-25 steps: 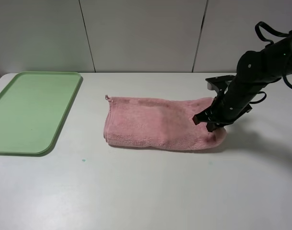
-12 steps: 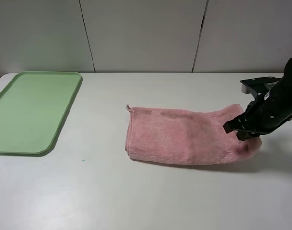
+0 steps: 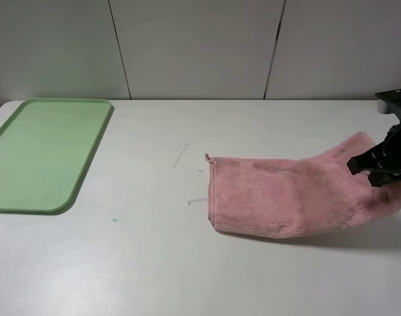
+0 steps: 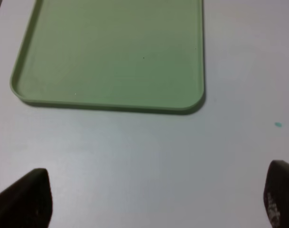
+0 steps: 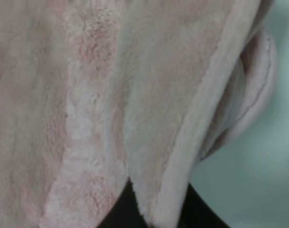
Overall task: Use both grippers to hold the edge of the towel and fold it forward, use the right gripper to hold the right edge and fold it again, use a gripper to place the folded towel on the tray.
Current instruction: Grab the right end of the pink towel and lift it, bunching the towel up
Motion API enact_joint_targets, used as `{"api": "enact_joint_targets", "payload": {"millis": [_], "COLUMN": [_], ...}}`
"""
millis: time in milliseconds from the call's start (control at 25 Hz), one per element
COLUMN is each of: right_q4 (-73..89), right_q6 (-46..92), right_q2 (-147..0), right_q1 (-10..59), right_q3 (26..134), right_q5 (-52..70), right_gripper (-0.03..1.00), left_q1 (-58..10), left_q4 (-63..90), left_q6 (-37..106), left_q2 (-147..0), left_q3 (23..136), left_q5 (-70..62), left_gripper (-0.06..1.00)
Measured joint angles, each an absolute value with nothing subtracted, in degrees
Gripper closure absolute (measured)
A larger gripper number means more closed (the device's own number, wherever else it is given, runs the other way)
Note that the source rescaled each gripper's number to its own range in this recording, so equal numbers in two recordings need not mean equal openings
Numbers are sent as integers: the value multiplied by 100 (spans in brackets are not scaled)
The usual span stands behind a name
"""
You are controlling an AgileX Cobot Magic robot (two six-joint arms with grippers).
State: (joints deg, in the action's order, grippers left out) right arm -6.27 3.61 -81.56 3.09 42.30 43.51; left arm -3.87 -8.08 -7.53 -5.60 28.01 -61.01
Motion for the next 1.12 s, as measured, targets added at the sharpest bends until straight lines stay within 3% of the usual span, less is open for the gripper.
{"api": "enact_joint_targets", "payload": {"millis": [440, 1120], "right_q4": [-797, -301], "right_q6": [0, -876], "right_q2": [-7918, -7916], "right_q1": [376, 1882], "right_q3": [4268, 5038], "right_q5": [4858, 5039], "right_gripper": [91, 91], "left_q1": [-387, -387], "left_q4": [-808, -808], "left_q6": [-753, -754], "left_q2": [-560, -560], "left_q3": [2801, 2801], "left_q5": [-6101, -6101], "left_gripper": [7, 7]}}
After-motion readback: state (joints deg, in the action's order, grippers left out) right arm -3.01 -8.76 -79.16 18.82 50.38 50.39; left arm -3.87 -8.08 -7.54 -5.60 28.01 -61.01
